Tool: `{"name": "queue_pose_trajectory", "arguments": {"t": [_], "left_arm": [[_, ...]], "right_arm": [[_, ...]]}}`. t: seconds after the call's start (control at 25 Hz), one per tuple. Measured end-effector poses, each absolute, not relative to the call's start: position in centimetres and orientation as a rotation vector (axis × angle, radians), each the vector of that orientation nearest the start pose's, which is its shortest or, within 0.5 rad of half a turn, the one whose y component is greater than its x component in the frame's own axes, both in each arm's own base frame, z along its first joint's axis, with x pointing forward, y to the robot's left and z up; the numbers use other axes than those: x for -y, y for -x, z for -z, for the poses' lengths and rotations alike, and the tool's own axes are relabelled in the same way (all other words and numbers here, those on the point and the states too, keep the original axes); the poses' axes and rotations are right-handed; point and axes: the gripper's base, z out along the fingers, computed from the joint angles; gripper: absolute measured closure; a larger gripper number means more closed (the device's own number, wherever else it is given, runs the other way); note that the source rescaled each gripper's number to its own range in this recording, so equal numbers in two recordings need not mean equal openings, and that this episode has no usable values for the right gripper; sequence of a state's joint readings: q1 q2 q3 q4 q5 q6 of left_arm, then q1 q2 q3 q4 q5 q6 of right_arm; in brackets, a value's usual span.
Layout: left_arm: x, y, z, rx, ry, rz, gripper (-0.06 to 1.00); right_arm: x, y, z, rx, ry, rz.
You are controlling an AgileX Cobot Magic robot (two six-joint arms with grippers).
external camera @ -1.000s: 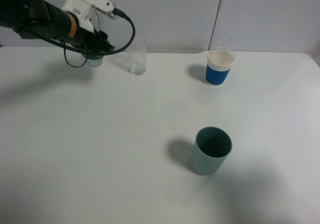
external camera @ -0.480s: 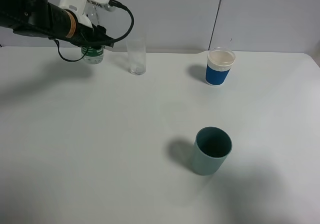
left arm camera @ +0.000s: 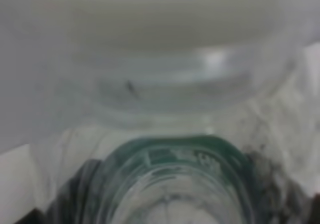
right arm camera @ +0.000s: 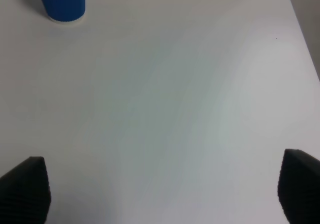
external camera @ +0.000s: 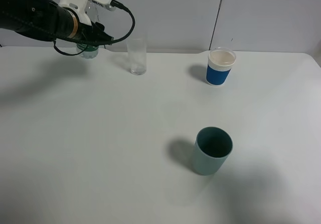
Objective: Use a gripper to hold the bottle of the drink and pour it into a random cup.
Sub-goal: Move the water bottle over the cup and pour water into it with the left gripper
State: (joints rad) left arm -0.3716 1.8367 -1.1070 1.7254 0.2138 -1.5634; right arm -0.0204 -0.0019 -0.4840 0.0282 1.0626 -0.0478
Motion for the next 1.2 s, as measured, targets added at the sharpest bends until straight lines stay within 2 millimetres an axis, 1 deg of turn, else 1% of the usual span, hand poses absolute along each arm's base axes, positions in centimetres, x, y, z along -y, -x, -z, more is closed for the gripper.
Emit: {"name": "queue_pose_trajectory", "arguments": {"t": [0.16, 0.44, 0.52, 0.68, 0.8, 0.96, 1.08, 1.2], "left_arm": [[13.0, -37.8, -19.9, -2.106, -0.482, -0.174, 0.94], [13.9, -37.9, -17.8, -2.111, -0.613, -0.304, 0.94], [14.0, -38.1, -17.7, -2.104, -0.629, -0.330, 0.94], [14.0, -38.7, -18.2, -2.078, -0.640, -0.392, 0.94], [14.6, -39.1, -18.5, -2.056, -0.674, -0.464, 0.94], [15.7, -39.7, -17.8, -2.049, -0.770, -0.572, 0.94], [15.8, -40.3, -17.4, -2.051, -0.802, -0.658, 0.94], [15.6, -40.8, -17.7, -2.043, -0.797, -0.738, 0.94]], "right_arm": [[-0.2, 0.3, -27.3, -2.060, 0.029, 0.008], [-0.2, 0.3, -27.3, -2.060, 0.029, 0.008], [-0.2, 0.3, -27.3, -2.060, 0.029, 0.008], [-0.2, 0.3, -27.3, -2.060, 0.029, 0.008], [-0.2, 0.3, -27.3, -2.060, 0.029, 0.008], [-0.2, 0.3, -27.3, -2.060, 0.029, 0.008], [-0.2, 0.3, -27.3, -2.060, 0.029, 0.008], [-0.2, 0.3, -27.3, -2.060, 0.029, 0.008]]}}
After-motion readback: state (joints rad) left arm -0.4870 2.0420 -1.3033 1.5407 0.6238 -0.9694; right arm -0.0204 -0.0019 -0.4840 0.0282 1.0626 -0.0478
